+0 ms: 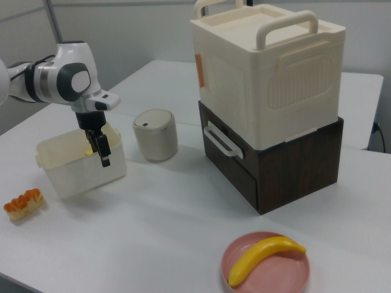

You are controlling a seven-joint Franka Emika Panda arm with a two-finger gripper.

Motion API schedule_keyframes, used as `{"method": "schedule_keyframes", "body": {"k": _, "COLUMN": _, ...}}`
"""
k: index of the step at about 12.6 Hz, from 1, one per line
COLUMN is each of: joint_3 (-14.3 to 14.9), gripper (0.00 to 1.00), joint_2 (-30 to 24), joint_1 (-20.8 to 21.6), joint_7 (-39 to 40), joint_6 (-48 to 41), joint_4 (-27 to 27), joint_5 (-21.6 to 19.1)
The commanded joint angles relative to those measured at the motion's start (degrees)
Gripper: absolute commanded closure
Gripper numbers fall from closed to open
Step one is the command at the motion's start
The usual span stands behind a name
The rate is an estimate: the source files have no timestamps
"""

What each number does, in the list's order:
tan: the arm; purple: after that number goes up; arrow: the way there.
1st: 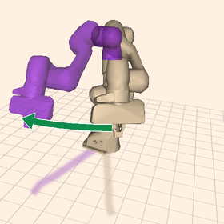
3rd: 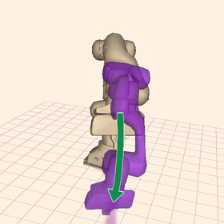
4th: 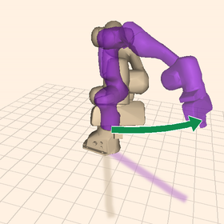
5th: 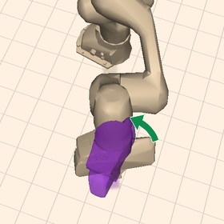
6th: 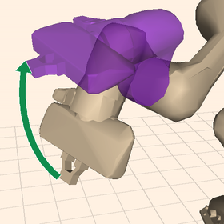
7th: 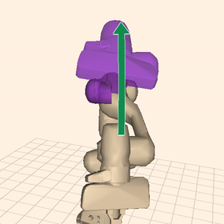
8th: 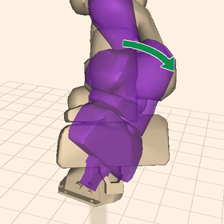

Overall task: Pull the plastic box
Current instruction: 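Pull the gripped box across the table toward the white canister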

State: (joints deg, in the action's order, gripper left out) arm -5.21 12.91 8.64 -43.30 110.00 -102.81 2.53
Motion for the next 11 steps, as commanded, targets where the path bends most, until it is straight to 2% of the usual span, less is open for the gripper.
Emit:
{"method": "schedule_keyframes", "body": {"k": 1, "joint_3": 0.46, "gripper": 0.00, "joint_2": -1.75, "joint_1": -0.99, "joint_7": 2.68, "joint_6": -2.68, "joint_4": -1.43, "joint_5": 0.20}}
{"method": "schedule_keyframes", "body": {"k": 6, "joint_3": 2.22, "gripper": 0.00, "joint_2": -1.75, "joint_1": -1.43, "joint_7": 5.06, "joint_6": -3.47, "joint_4": -1.43, "joint_5": 0.20}}
{"method": "schedule_keyframes", "body": {"k": 11, "joint_3": 2.05, "gripper": 0.00, "joint_2": -1.66, "joint_1": 0.58, "joint_7": 4.54, "joint_6": -3.21, "joint_4": -0.99, "joint_5": 0.11}}
